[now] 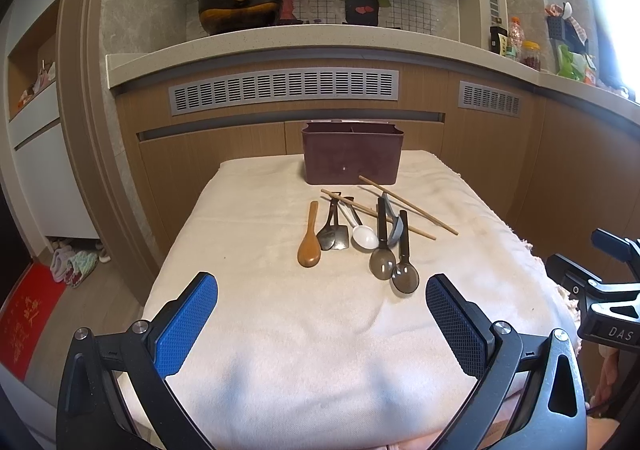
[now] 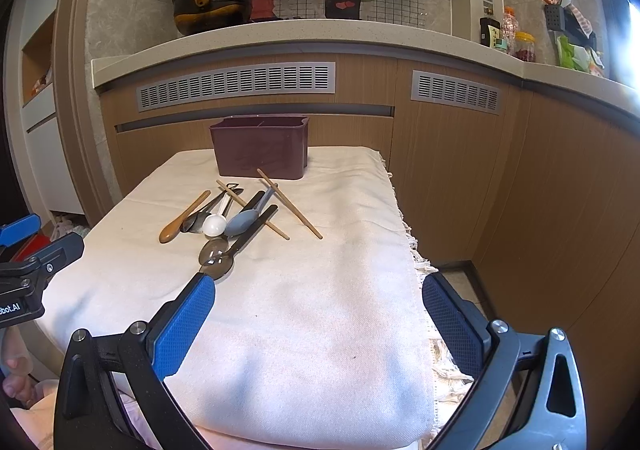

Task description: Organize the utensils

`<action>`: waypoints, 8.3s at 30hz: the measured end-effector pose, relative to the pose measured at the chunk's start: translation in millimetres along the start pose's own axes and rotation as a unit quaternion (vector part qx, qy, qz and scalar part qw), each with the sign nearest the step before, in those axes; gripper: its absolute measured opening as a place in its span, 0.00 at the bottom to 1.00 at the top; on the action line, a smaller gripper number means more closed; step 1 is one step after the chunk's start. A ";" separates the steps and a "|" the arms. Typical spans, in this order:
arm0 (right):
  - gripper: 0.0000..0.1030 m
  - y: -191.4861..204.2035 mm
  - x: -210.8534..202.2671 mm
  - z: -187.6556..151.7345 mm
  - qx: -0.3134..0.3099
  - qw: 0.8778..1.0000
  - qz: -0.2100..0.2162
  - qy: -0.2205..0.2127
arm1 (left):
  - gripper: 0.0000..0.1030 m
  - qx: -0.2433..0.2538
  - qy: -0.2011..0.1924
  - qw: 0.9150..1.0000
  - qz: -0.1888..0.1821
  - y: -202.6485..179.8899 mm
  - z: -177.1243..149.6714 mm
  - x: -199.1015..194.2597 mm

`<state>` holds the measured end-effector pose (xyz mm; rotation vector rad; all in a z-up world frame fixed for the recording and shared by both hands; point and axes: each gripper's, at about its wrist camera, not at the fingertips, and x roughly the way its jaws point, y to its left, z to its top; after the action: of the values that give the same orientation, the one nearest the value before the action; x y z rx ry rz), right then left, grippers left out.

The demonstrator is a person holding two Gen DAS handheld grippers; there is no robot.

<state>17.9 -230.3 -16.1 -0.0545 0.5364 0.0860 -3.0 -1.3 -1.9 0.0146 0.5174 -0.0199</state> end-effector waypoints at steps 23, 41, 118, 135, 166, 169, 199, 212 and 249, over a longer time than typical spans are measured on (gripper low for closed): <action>1.00 29.4 141.1 86.2 -0.120 0.990 0.024 0.076 | 1.00 -0.046 0.026 0.998 -0.017 70.5 83.7 129.4; 0.20 53.6 282.1 104.8 -0.163 0.956 0.143 0.198 | 0.73 -0.032 0.092 0.993 -0.072 87.7 64.1 173.7; 0.04 1.0 101.9 222.7 -0.014 0.976 0.176 -0.128 | 0.06 -0.017 -0.162 0.975 -0.151 21.4 257.9 88.0; 0.04 25.2 275.9 278.1 0.018 0.980 0.160 -0.120 | 0.06 -0.045 -0.122 0.980 -0.153 49.8 298.0 257.1; 1.00 7.6 232.3 180.5 -0.019 0.995 0.053 -0.078 | 0.62 -0.027 -0.002 0.996 -0.085 46.1 192.3 246.5; 1.00 6.0 215.9 165.5 -0.035 0.996 0.069 -0.045 | 0.70 -0.037 0.028 0.995 -0.084 50.7 165.3 231.5; 0.62 61.5 203.7 28.2 -0.022 0.968 0.089 0.234 | 0.90 0.002 0.118 0.992 -0.048 55.6 45.4 155.2; 0.53 36.4 205.2 27.8 -0.060 0.961 0.092 0.253 | 0.91 0.005 0.103 0.990 -0.096 46.8 41.6 157.1; 0.10 -13.5 210.0 30.1 0.013 0.969 0.124 0.212 | 0.12 0.131 0.215 0.960 -0.124 -38.9 70.3 232.7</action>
<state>214.2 -227.4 -97.5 0.0216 0.9704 0.3171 233.1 -45.1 -56.3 0.2176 0.9475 -0.3372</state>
